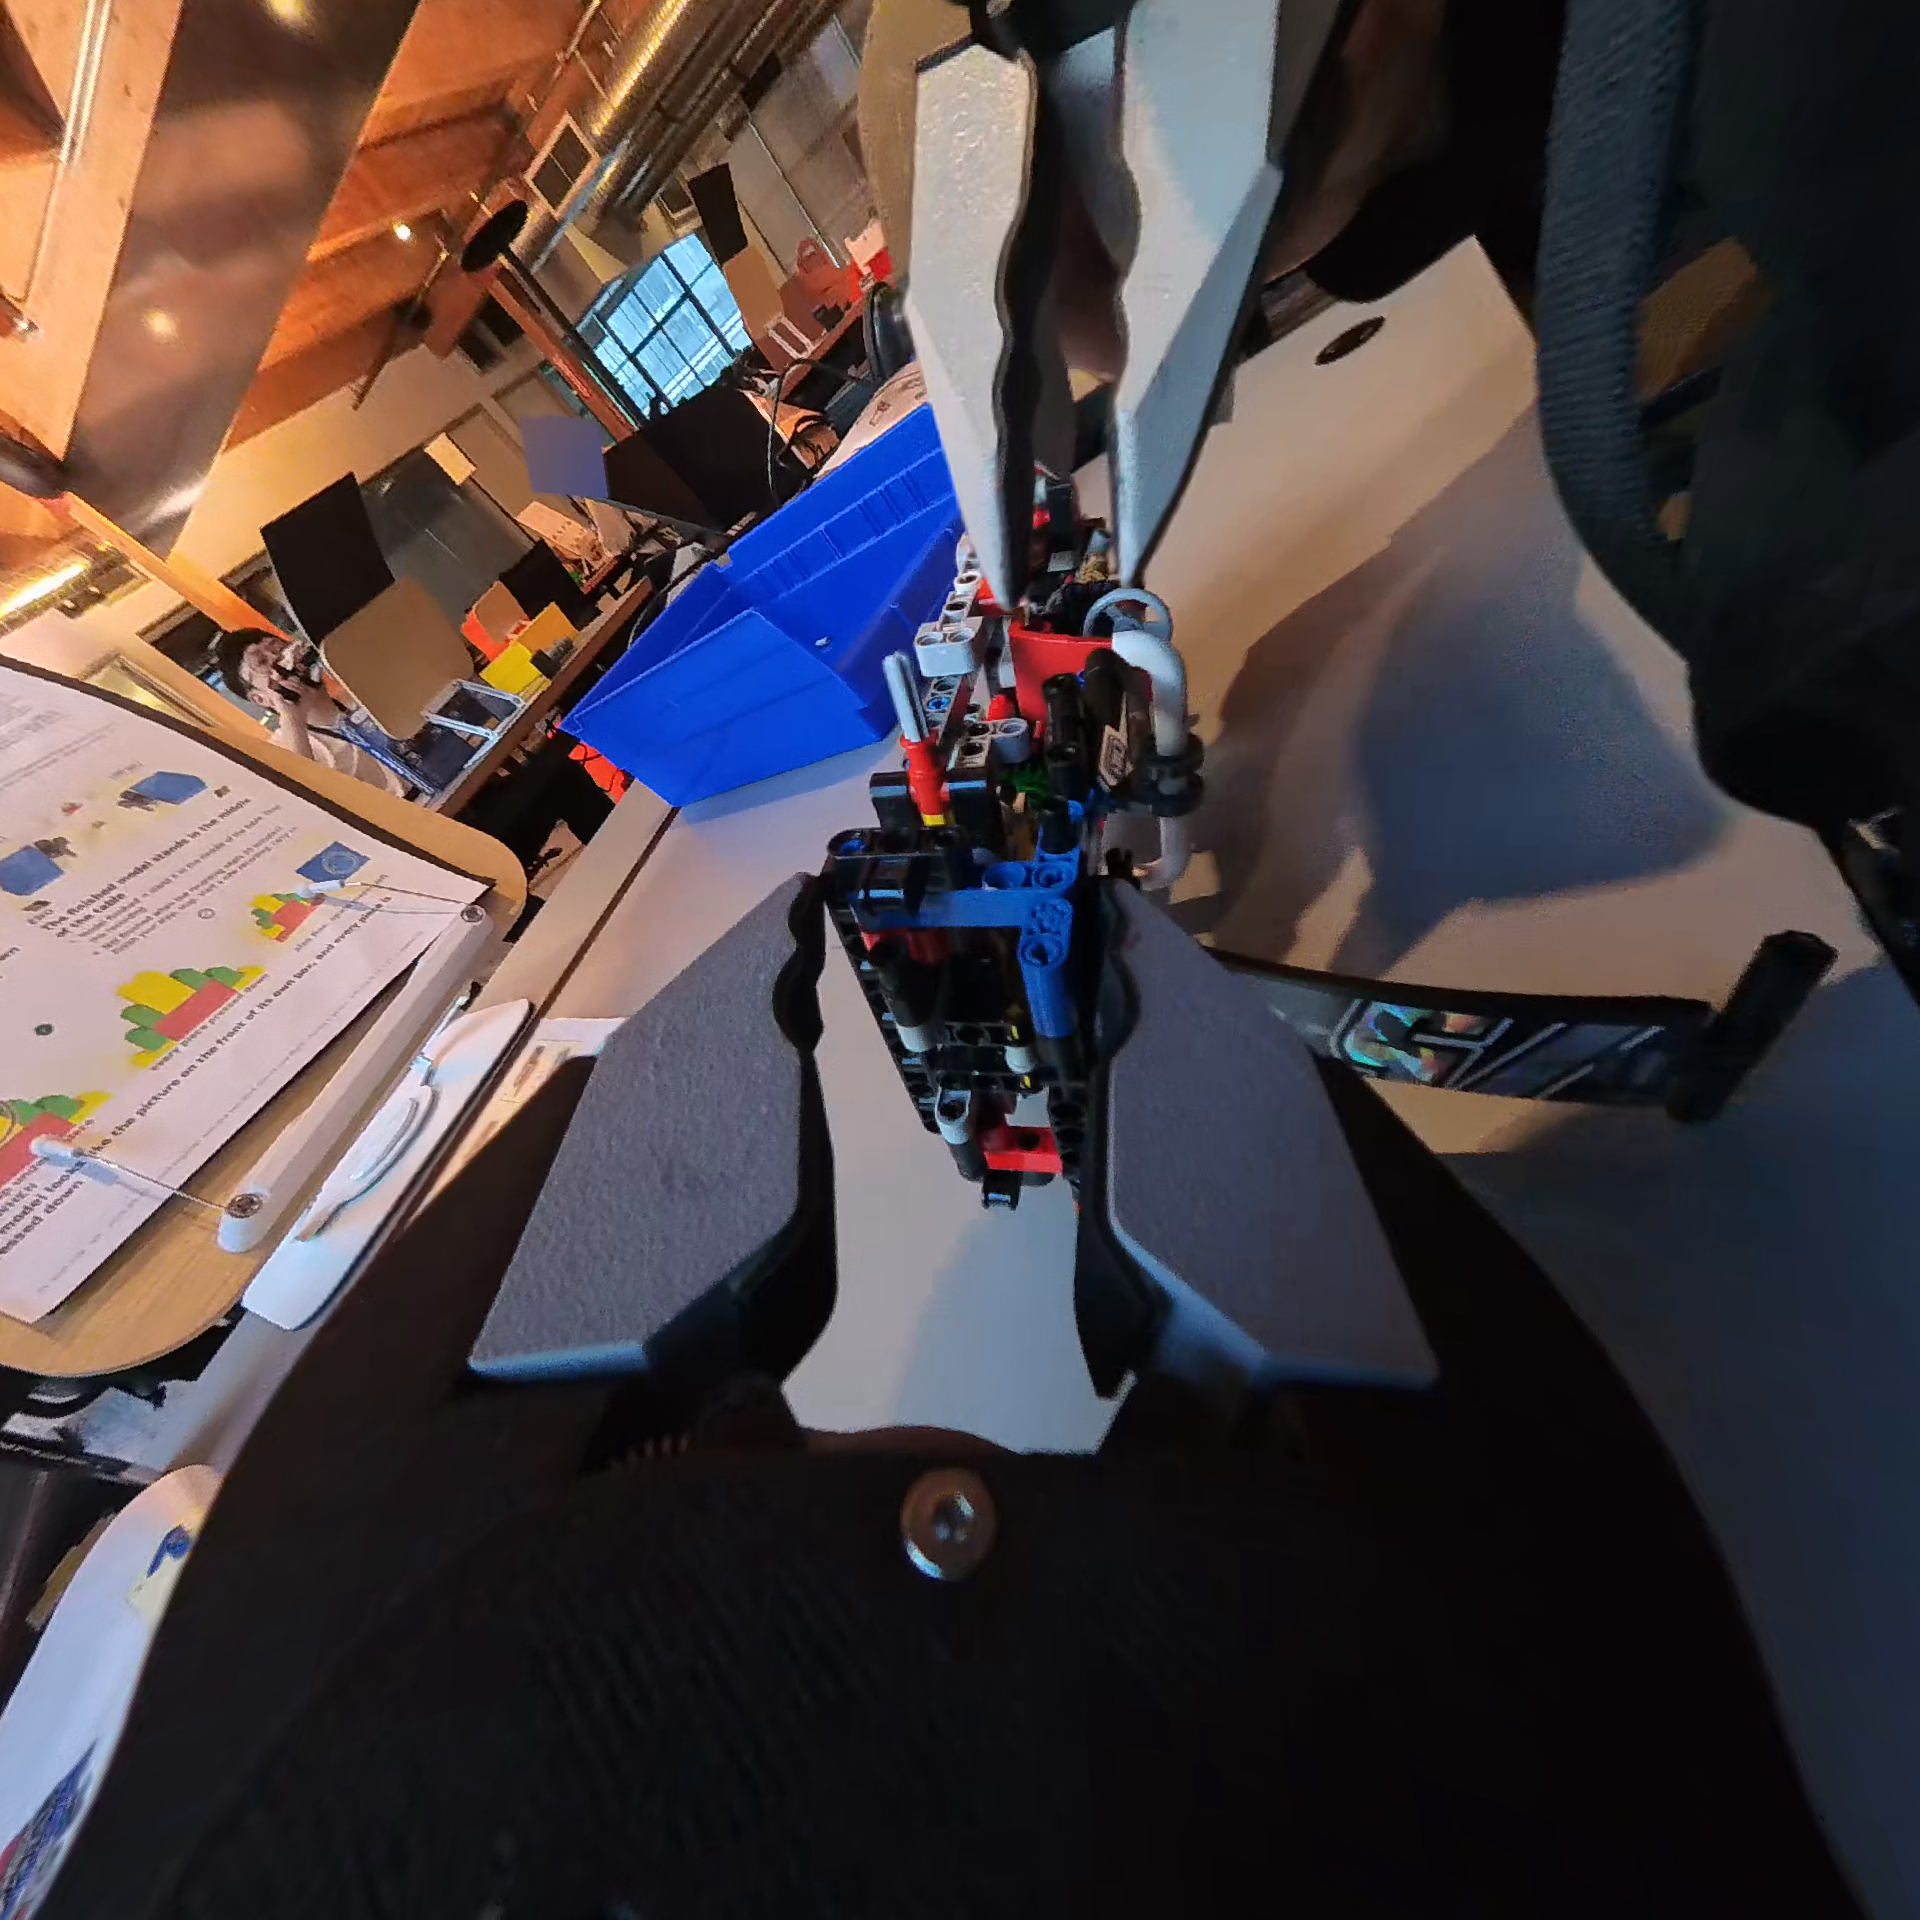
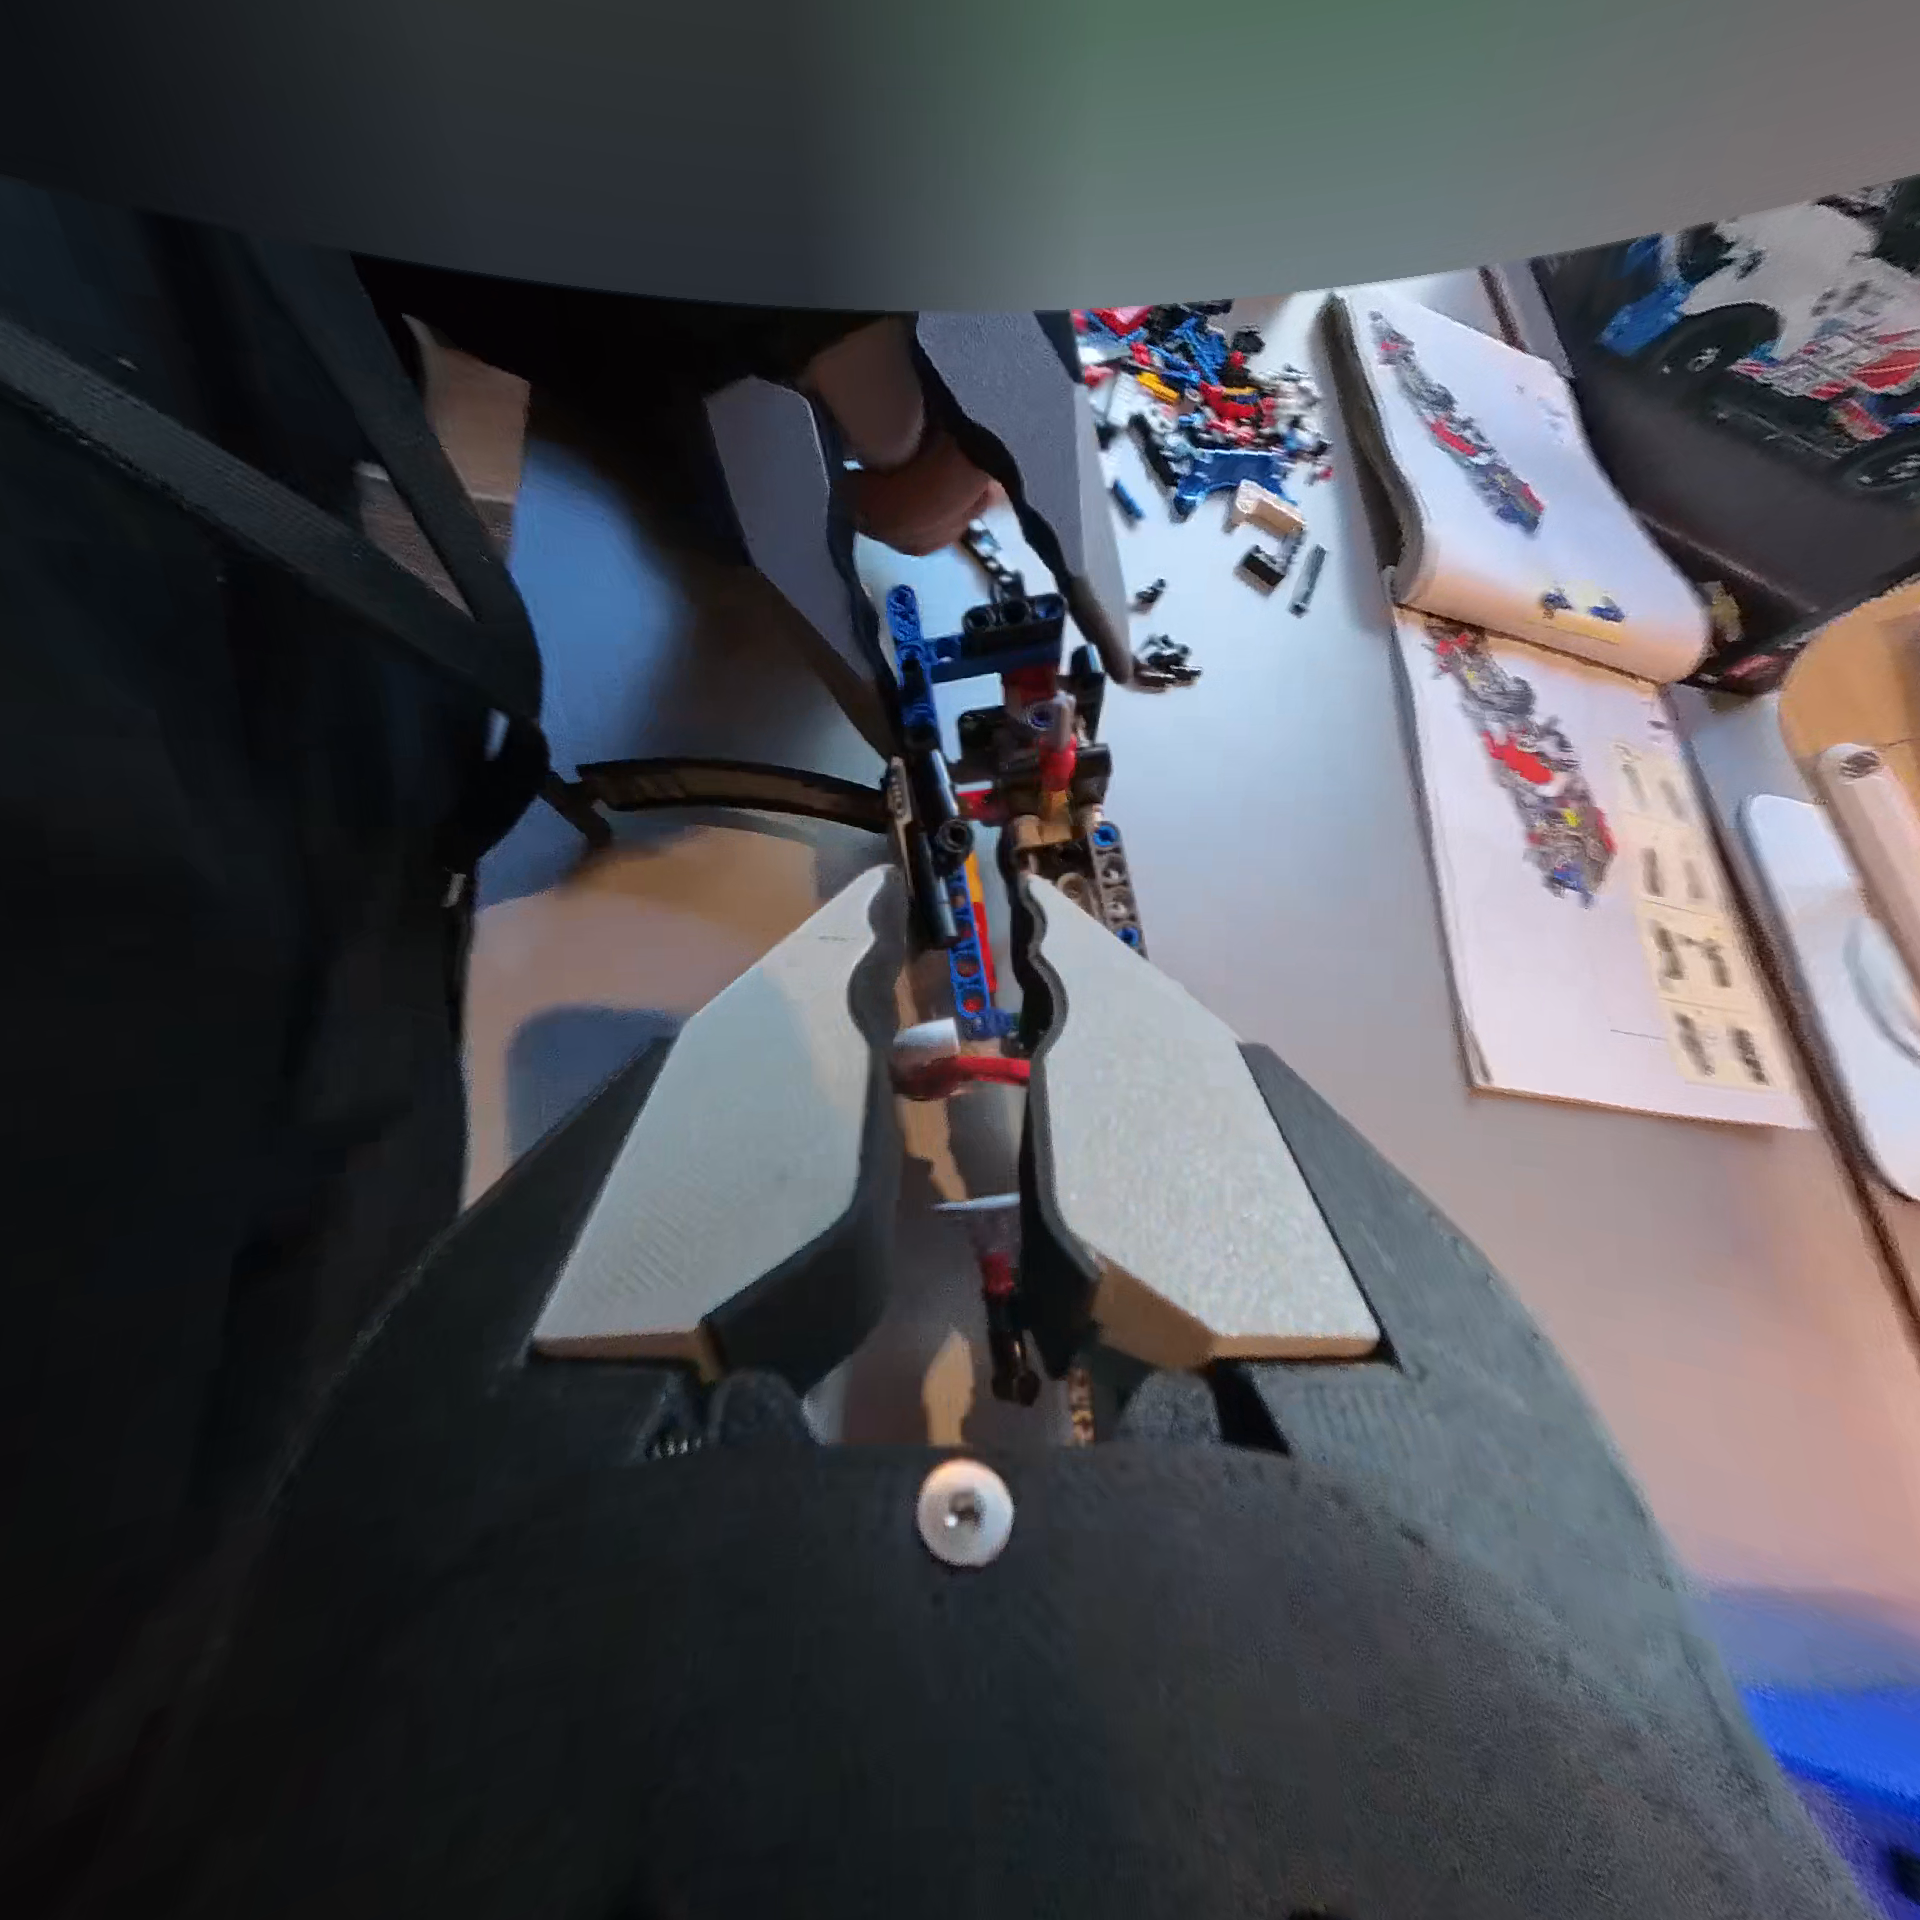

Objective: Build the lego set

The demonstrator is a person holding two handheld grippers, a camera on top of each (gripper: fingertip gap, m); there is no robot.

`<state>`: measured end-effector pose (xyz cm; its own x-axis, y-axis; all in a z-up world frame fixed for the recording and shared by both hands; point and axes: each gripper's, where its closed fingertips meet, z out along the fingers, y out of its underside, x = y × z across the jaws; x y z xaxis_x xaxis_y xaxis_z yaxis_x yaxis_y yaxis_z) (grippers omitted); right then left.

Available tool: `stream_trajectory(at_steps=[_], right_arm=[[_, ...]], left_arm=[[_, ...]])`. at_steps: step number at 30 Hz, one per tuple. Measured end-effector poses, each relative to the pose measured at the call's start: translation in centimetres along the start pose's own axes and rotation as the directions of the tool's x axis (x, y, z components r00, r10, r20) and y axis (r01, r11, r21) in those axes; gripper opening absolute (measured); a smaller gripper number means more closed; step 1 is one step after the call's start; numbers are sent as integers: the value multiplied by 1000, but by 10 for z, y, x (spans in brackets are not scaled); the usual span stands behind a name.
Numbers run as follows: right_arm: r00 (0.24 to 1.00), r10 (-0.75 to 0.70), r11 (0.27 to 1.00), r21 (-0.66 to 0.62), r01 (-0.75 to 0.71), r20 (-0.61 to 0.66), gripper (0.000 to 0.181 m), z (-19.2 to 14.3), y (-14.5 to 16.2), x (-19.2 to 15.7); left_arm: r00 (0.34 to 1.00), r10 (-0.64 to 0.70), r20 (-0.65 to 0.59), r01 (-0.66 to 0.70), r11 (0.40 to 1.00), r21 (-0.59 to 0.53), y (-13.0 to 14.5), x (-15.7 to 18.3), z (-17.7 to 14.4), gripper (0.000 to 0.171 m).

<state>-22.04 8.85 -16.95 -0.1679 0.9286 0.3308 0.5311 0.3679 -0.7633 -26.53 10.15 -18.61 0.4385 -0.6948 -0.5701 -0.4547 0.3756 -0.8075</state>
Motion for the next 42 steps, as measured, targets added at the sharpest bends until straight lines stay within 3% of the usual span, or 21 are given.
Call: stream_trajectory(at_steps=[2,8,17,42], right_arm=[[999,-25,1000,5,26,-31,17,1,-1,-1],[999,38,998,45,-39,29,18,7,-9,-4],[999,-34,998,-51,34,6,16,24,7,-7],[998,13,1000,12,-12,-69,12,21,5,-10]], left_arm=[[1000,13,0,-13,1000,9,-3,2,1,49],[999,33,5,-33,999,9,-3,3,1,49],[999,33,8,-33,999,8,-2,3,1,49],[999,36,10,-36,999,13,-3,4,1,49]])
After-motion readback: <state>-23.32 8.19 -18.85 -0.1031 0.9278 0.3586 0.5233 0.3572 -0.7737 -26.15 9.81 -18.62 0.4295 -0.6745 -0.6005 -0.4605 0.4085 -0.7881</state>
